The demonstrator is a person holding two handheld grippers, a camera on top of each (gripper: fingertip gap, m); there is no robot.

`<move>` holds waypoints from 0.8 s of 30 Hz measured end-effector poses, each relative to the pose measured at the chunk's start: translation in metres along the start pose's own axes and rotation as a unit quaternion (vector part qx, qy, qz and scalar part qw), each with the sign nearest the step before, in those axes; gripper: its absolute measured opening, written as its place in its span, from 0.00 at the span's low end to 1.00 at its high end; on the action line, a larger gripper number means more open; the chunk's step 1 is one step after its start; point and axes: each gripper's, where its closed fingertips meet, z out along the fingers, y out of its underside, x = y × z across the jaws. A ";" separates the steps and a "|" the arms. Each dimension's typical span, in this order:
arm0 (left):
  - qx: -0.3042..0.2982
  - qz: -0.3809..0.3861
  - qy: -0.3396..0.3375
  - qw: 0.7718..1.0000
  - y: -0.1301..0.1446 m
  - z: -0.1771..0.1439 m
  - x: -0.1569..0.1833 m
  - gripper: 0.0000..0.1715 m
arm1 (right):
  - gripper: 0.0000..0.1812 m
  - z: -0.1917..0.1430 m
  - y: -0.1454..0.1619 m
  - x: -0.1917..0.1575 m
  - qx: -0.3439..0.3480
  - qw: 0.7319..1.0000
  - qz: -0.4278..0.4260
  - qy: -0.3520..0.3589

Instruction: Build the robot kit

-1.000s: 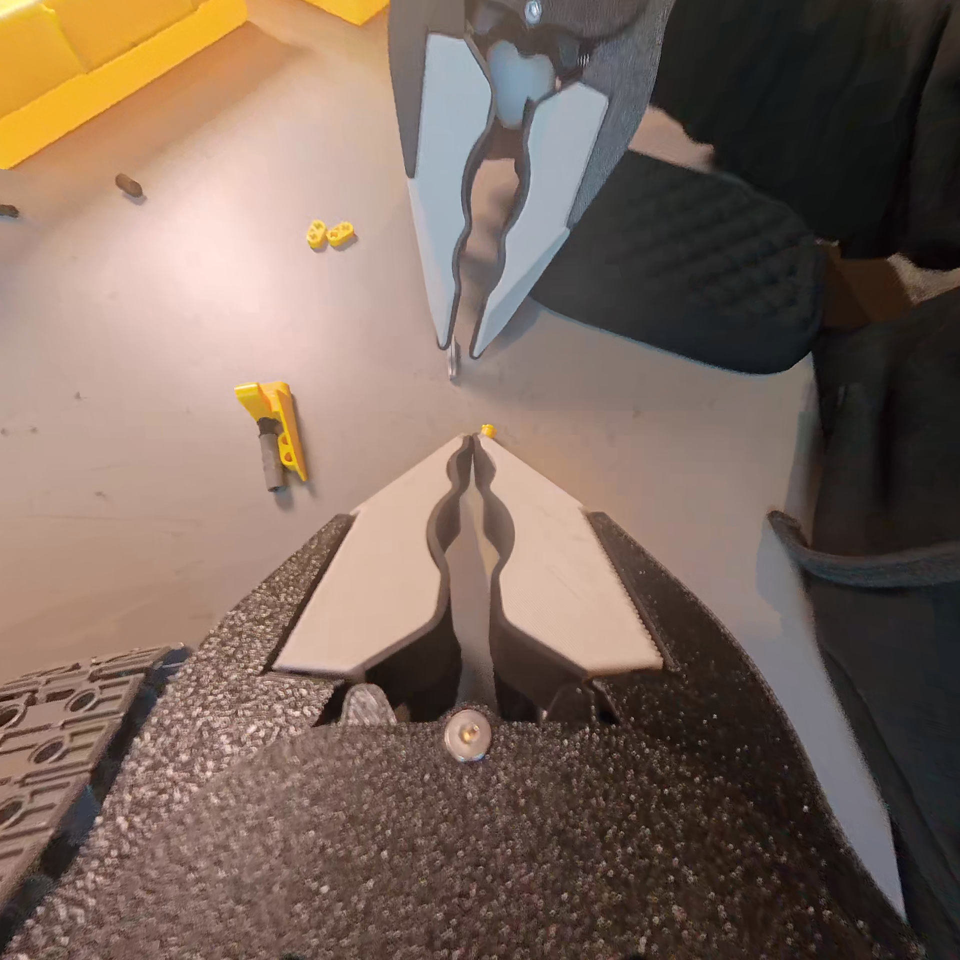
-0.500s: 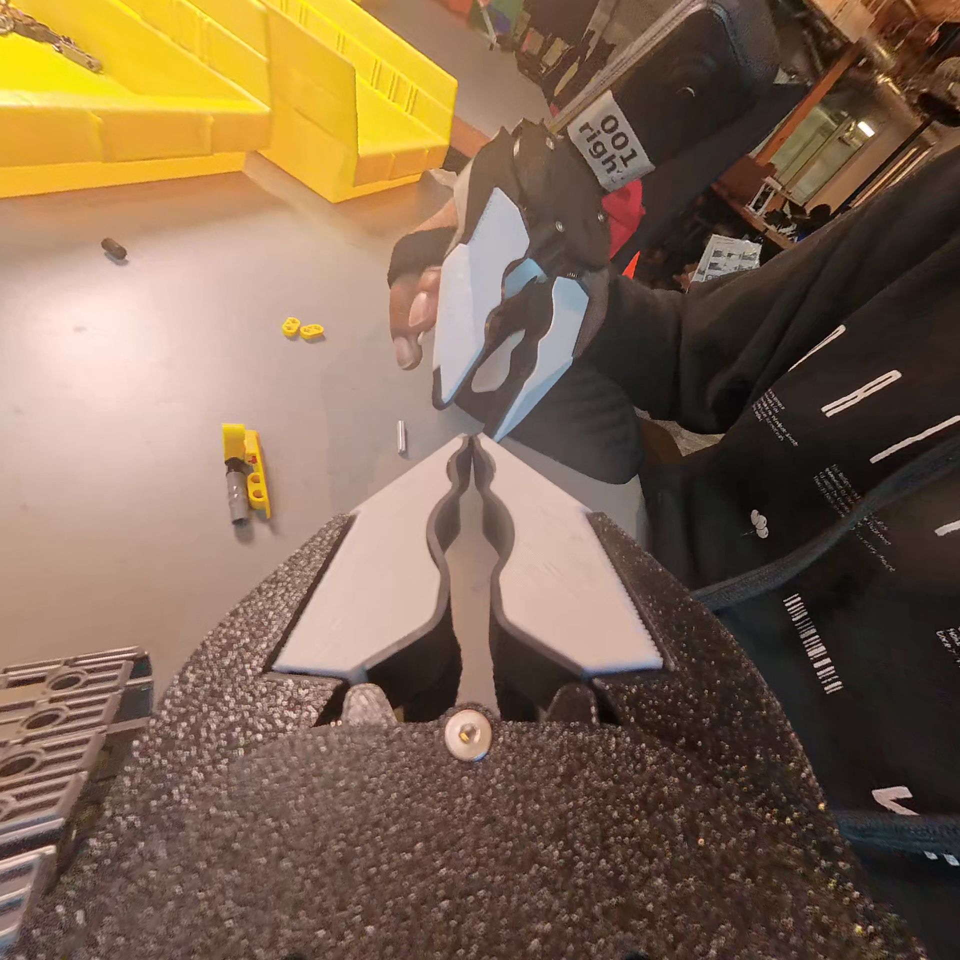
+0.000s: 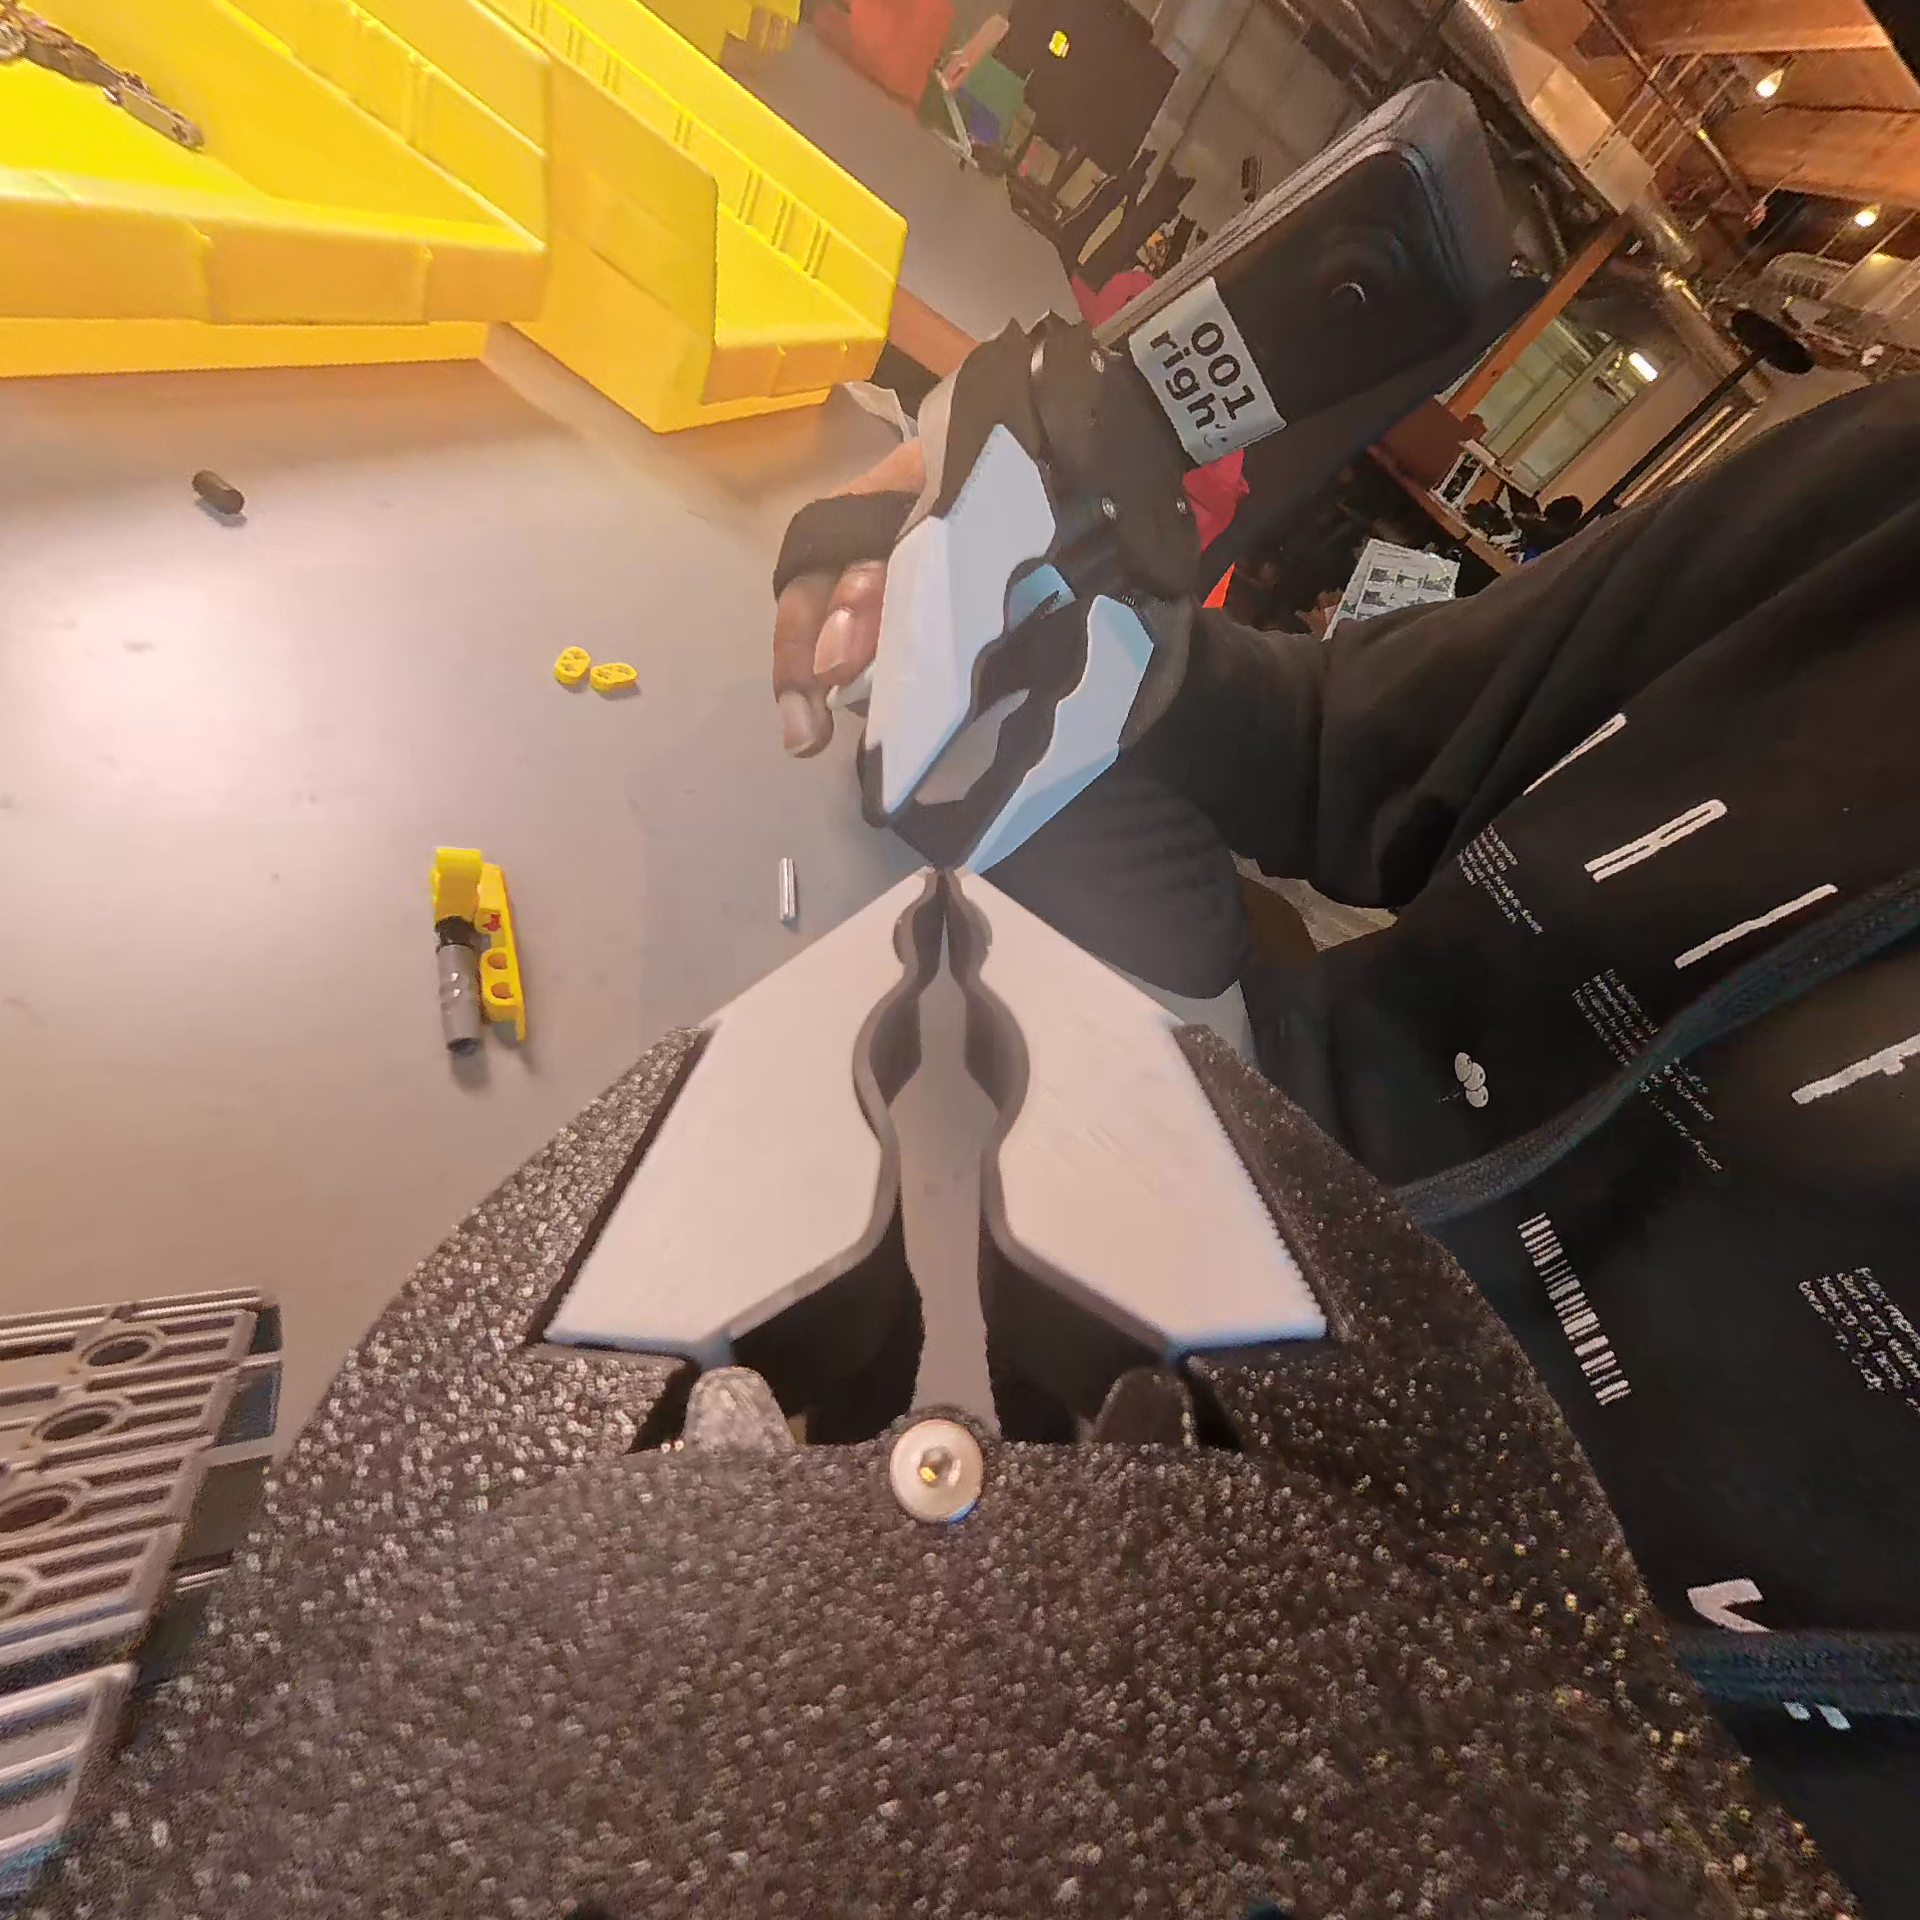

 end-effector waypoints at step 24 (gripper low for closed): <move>0.048 -0.072 0.045 0.995 -0.011 -0.005 0.005 0.00 | 0.08 -0.005 0.019 -0.015 -0.074 0.995 0.011 -0.062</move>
